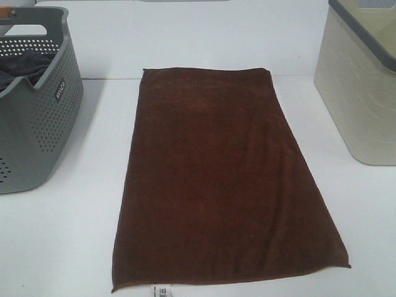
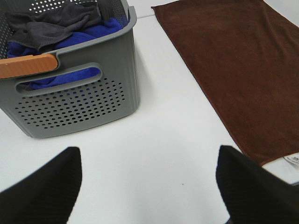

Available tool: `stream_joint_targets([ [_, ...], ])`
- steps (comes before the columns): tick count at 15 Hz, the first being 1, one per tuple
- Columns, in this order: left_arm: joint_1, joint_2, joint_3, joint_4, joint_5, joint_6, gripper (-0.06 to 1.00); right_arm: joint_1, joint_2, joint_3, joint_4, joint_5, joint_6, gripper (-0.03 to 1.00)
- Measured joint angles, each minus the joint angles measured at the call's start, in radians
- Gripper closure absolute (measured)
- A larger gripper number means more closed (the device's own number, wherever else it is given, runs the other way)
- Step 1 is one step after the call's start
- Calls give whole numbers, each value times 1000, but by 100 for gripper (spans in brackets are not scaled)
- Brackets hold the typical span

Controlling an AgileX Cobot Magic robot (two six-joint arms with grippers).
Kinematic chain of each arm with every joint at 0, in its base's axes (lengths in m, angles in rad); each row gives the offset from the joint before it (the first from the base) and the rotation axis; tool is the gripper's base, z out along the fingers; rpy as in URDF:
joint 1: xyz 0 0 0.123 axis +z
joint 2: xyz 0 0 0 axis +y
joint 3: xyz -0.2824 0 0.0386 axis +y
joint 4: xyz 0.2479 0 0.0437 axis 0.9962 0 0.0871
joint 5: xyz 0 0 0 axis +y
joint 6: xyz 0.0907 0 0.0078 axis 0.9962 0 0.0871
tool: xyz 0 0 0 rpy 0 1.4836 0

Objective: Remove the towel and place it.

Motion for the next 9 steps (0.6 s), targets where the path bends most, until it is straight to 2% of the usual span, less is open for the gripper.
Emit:
stream_joint_targets([
  [3,0,0,0,0,0,0,19,0,-74,0,1,0,0,37],
  [9,0,0,0,0,0,0,19,0,-75,0,3,0,0,37],
])
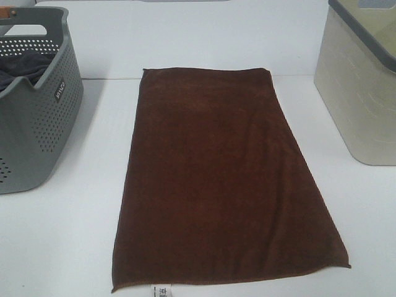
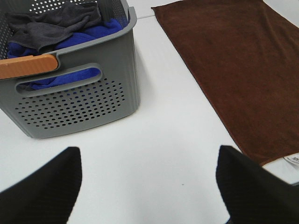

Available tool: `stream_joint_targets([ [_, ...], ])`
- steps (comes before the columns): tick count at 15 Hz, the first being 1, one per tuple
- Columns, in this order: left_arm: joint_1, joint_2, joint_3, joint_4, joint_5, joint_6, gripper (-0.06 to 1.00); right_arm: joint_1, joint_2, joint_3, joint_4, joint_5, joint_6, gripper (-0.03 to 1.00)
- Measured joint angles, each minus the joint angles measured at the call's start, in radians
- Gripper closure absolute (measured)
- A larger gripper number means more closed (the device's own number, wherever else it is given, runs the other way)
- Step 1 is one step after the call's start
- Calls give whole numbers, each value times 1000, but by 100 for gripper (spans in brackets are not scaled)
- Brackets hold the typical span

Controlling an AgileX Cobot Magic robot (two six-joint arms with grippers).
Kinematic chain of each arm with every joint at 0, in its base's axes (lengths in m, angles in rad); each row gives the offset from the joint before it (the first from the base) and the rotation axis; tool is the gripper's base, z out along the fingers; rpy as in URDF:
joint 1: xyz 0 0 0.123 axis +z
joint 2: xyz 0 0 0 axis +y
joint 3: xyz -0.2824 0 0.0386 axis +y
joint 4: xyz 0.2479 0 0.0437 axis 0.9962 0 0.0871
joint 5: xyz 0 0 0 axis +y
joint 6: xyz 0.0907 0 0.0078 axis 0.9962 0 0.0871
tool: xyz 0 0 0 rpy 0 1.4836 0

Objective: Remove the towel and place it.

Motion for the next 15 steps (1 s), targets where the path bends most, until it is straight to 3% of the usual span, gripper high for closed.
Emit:
stream_joint_targets([
  [15,0,0,0,0,0,0,19,0,0,0,0,0,0,37],
])
